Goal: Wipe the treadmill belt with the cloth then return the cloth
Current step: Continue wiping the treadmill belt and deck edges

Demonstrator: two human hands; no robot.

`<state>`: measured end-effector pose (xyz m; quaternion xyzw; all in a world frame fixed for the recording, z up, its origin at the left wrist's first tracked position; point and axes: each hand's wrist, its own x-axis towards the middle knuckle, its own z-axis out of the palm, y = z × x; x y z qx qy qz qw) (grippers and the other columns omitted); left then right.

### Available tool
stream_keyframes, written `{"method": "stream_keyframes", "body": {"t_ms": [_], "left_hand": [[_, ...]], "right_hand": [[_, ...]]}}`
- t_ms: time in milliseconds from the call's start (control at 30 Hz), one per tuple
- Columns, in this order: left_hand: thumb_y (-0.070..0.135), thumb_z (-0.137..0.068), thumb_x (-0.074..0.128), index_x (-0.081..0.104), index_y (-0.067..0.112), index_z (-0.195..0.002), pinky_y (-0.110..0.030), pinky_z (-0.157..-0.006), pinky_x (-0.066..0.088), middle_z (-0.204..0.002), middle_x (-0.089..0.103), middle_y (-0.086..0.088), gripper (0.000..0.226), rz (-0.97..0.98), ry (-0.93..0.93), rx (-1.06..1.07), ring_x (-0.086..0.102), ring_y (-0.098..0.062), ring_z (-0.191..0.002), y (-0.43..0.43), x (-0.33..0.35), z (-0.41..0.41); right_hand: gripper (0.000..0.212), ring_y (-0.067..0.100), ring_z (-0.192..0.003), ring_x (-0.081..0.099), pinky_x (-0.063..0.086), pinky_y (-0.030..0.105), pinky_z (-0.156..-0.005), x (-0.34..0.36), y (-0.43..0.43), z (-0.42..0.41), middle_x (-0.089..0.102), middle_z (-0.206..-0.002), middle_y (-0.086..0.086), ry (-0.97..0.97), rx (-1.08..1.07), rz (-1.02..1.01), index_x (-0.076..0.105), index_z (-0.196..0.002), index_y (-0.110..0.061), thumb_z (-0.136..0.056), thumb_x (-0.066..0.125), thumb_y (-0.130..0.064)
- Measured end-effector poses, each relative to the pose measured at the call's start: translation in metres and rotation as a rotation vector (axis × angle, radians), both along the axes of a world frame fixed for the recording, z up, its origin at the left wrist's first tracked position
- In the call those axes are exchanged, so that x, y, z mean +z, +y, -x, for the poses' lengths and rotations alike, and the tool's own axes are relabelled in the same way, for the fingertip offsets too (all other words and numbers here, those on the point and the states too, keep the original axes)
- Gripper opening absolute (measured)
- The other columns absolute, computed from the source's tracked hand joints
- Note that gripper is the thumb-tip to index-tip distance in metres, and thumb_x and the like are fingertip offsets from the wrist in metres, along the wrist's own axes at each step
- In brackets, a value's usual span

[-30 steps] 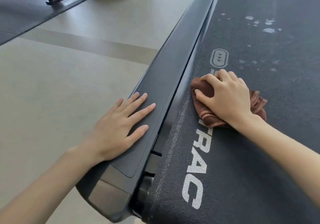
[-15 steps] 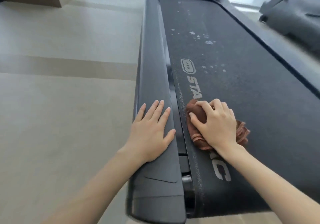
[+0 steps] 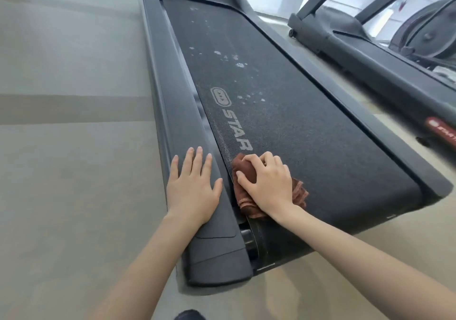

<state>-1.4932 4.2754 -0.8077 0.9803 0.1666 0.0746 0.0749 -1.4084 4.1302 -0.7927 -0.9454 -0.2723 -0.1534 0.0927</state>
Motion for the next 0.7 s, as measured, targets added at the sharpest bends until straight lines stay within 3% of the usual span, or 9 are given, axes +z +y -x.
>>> {"method": "stream_keyframes", "body": {"t_ms": [167, 333, 467, 700], "left_hand": [[0.050, -0.095, 0.015, 0.000, 0.022, -0.149, -0.041, -0.115, -0.009, -0.158, -0.008, -0.001, 0.062, 0.012, 0.005, -0.042, -0.012, -0.017, -0.143, 0.001, 0.000, 0.008], [0.052, -0.094, 0.015, 0.000, 0.026, -0.149, -0.040, -0.114, -0.012, -0.157, -0.008, 0.000, 0.063, -0.001, -0.039, -0.078, -0.014, -0.016, -0.143, 0.008, -0.004, 0.006], [0.053, -0.093, 0.012, 0.000, 0.034, -0.147, -0.039, -0.114, -0.011, -0.157, -0.008, 0.002, 0.058, -0.026, 0.010, -0.135, -0.014, -0.015, -0.143, 0.037, 0.001, -0.019], [0.049, -0.096, 0.013, -0.003, 0.030, -0.148, -0.039, -0.115, -0.011, -0.157, -0.011, 0.002, 0.057, -0.030, 0.056, -0.026, -0.016, -0.015, -0.142, 0.070, 0.005, -0.075]], "right_hand": [[0.032, 0.025, -0.089, 0.052, 0.041, 0.038, -0.076, 0.003, 0.003, -0.004, 0.053, -0.090, 0.002, 0.021, 0.013, -0.028, 0.063, -0.102, -0.023, -0.081, 0.060, -0.047], [0.043, 0.022, -0.087, 0.054, 0.045, 0.036, -0.077, 0.004, 0.014, -0.036, 0.055, -0.087, 0.001, 0.042, 0.155, -0.061, 0.065, -0.099, -0.021, -0.078, 0.046, -0.054], [0.032, 0.023, -0.088, 0.054, 0.043, 0.036, -0.076, 0.003, 0.040, -0.076, 0.056, -0.087, 0.002, 0.043, 0.176, -0.079, 0.065, -0.100, -0.020, -0.081, 0.058, -0.045], [0.034, 0.022, -0.081, 0.053, 0.046, 0.037, -0.071, 0.002, 0.072, -0.124, 0.055, -0.083, 0.001, 0.035, 0.246, -0.093, 0.065, -0.096, -0.020, -0.079, 0.055, -0.048]]}}
